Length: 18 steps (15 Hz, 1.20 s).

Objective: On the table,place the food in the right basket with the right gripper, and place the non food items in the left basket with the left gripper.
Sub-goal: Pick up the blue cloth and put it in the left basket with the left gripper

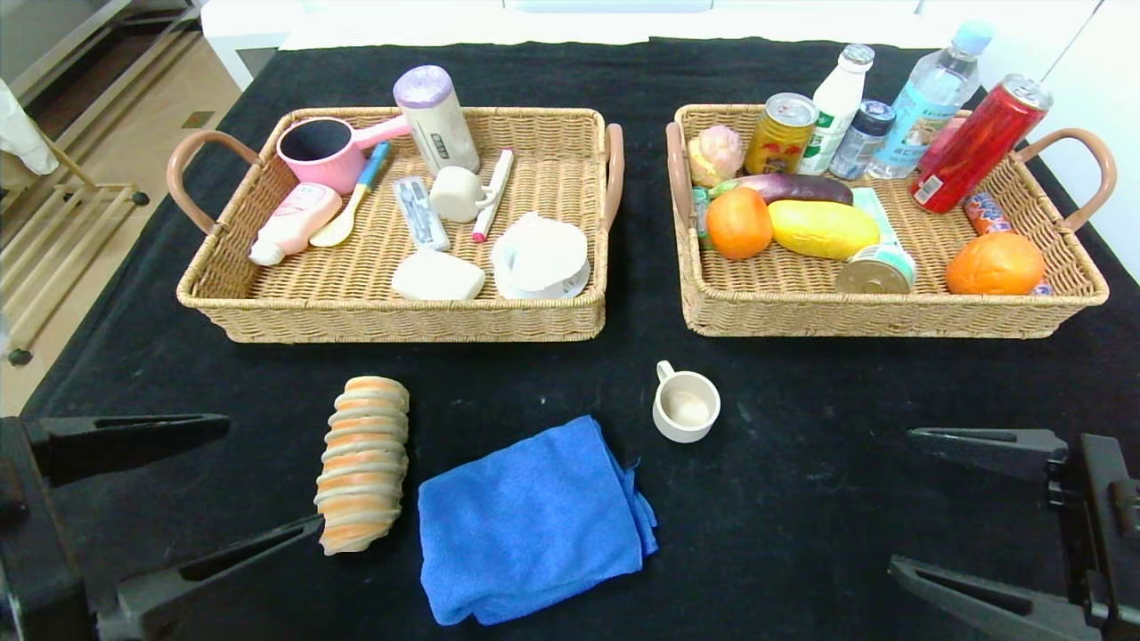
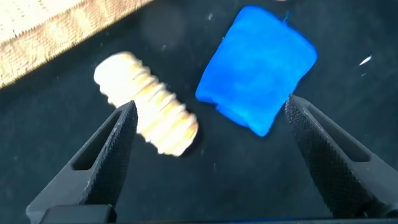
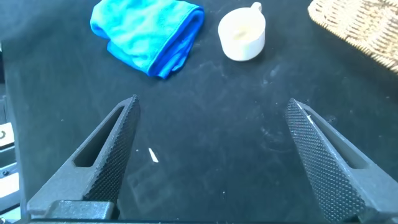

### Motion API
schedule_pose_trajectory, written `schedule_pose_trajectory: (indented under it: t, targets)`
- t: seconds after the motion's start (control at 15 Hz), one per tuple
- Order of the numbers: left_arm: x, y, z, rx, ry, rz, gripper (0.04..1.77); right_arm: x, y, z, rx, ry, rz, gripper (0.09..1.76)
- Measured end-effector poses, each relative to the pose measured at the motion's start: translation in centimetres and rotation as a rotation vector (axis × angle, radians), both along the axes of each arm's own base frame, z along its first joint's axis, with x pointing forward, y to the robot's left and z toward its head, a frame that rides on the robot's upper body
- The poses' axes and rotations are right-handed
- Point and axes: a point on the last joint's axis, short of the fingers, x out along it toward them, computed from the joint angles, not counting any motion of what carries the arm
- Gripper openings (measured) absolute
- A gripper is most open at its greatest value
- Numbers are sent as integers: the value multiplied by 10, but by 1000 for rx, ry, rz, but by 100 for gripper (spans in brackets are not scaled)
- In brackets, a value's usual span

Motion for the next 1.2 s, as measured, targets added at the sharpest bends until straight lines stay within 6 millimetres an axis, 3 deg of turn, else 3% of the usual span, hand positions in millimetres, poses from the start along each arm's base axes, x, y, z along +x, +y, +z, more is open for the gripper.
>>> schedule_pose_trajectory:
  t: [0.27,0.53,0.93,1.2]
  targets:
    - [12,-2,-4,70,111,72,172,0,-3,1,4,-1,-21,170]
    - [37,-13,0,70,172,175,172,2,-8,4,8,-13,-53,170]
    - [63,-53,15,12,301,132,172,3,-9,5,11,-16,-62,170]
    - [76,-82,3,78,345,125,172,4,-9,5,11,-14,-63,170]
